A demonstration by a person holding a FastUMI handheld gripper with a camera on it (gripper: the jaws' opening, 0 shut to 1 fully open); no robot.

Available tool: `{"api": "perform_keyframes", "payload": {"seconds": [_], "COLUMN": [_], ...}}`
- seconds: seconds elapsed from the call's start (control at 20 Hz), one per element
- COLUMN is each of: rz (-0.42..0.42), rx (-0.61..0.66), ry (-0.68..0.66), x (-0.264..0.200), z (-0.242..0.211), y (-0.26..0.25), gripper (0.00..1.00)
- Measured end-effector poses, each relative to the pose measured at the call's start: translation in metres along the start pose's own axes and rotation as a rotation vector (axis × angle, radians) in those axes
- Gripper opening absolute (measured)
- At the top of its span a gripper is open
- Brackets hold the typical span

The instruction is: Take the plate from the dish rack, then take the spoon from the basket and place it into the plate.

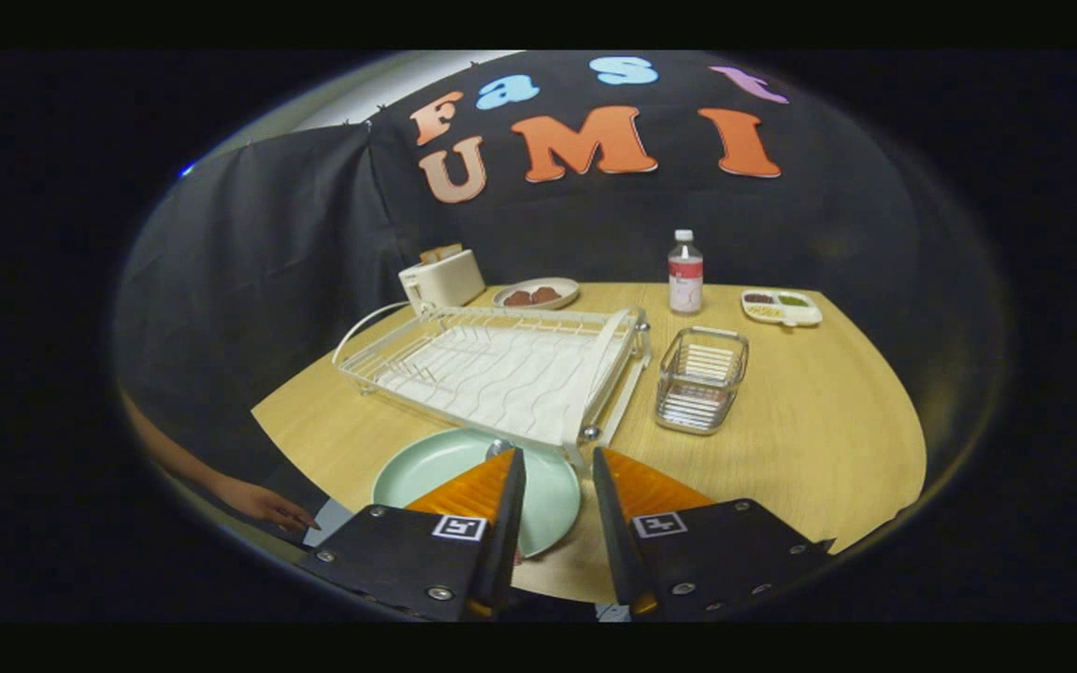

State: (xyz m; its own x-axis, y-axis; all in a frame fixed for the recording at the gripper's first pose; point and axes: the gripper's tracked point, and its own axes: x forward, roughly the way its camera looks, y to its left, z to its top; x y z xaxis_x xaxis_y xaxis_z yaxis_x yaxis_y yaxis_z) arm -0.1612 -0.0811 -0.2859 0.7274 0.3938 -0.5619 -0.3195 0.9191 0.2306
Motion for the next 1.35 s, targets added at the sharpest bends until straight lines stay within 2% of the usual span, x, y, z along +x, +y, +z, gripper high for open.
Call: {"api": "perform_keyframes", "payload": {"seconds": [0.05,0.2,0.3,0.5,0.75,1.35], "rz": [-0.011,-0.065,-0.082,-0.111,-0.195,-0.332], "rx": [-0.011,-0.058,-0.065,-0.052,-0.051,-0.102], "ry": [-0.045,-0.188,-0.269,-0.362,-0.420,-0.565], "x": [-0.004,-0.021,-0.034,-0.054,-0.077,-0.125], "z": [0.021,0.094,0.137,0.191,0.224,0.279], "y": [-0.001,-0.006,-0.004,-0.005,-0.021,-0.028], "gripper": [0.46,0.66,0.76,0.92,0.97,0.97]}}
